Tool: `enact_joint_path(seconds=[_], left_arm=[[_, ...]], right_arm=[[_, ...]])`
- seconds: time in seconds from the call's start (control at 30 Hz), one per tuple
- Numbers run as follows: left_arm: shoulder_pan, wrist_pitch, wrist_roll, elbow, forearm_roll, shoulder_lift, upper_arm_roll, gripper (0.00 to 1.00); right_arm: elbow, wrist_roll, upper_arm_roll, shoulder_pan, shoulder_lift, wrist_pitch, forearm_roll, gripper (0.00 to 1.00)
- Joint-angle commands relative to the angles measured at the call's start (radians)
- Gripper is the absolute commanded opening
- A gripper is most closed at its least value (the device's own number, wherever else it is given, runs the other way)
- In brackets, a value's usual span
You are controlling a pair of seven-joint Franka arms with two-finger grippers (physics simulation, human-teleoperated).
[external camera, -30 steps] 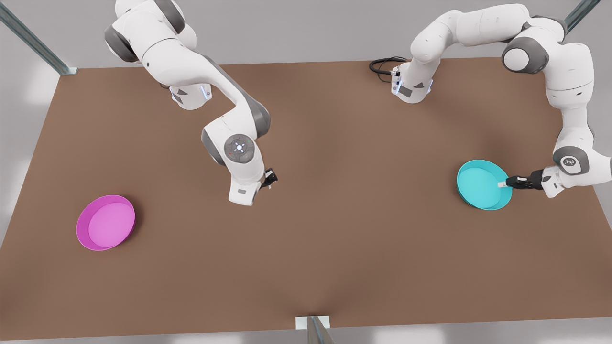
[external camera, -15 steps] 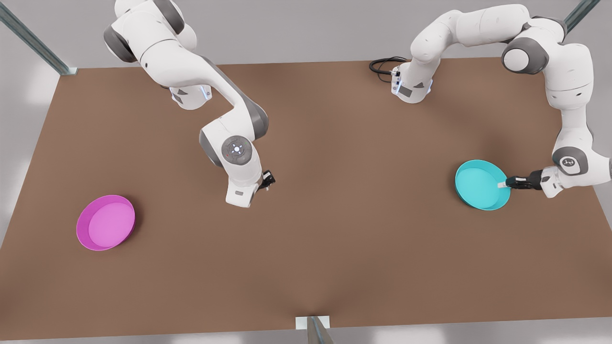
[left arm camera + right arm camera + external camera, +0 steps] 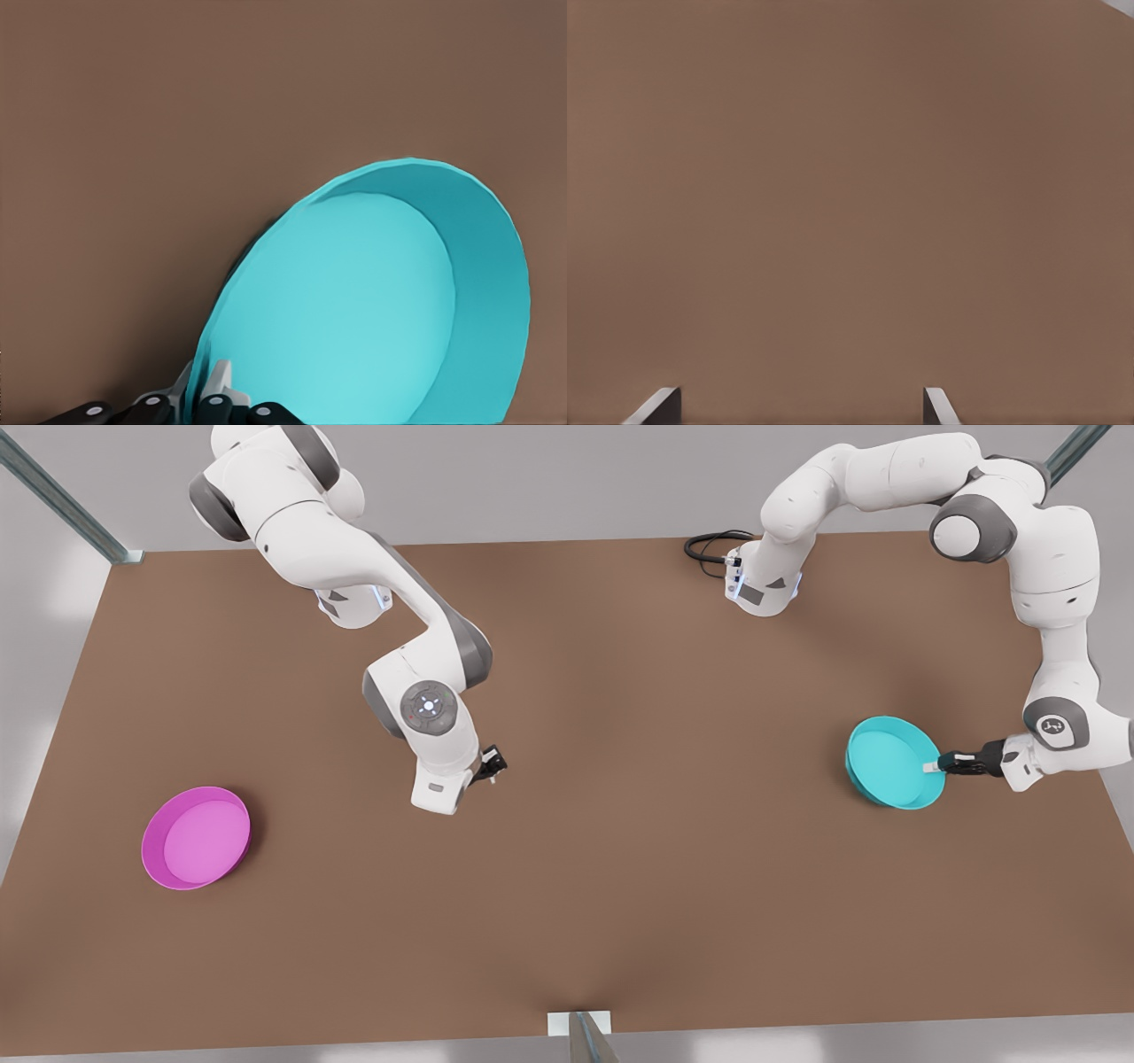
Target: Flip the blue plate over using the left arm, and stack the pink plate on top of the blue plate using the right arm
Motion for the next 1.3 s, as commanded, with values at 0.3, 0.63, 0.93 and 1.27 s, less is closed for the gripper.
enact_joint_path(seconds=[0.3,0.63,0.93,1.27], left_arm=[[0.000,-0.069,0.000,0.005,-0.029,-0.011,0.002,0.22],[-0.155,-0.180,-0.320,0.147,-0.017,-0.029,-0.009,0.21],[-0.405,-0.300,-0.581,0.255,0.225,-0.087,-0.007,0.21],[-0.724,-0.504,-0.940,0.367,0.577,-0.113,-0.004,0.21]], right_arm=[[0.002,0.000,0.000,0.002,0.003,0.002,0.002,1.00],[0.002,0.000,0.002,0.002,0.003,0.002,-0.002,1.00],[0.020,-0.015,-0.003,-0.322,0.000,-0.011,0.014,1.00],[0.014,-0.584,0.000,-0.787,0.000,-0.170,0.121,1.00]])
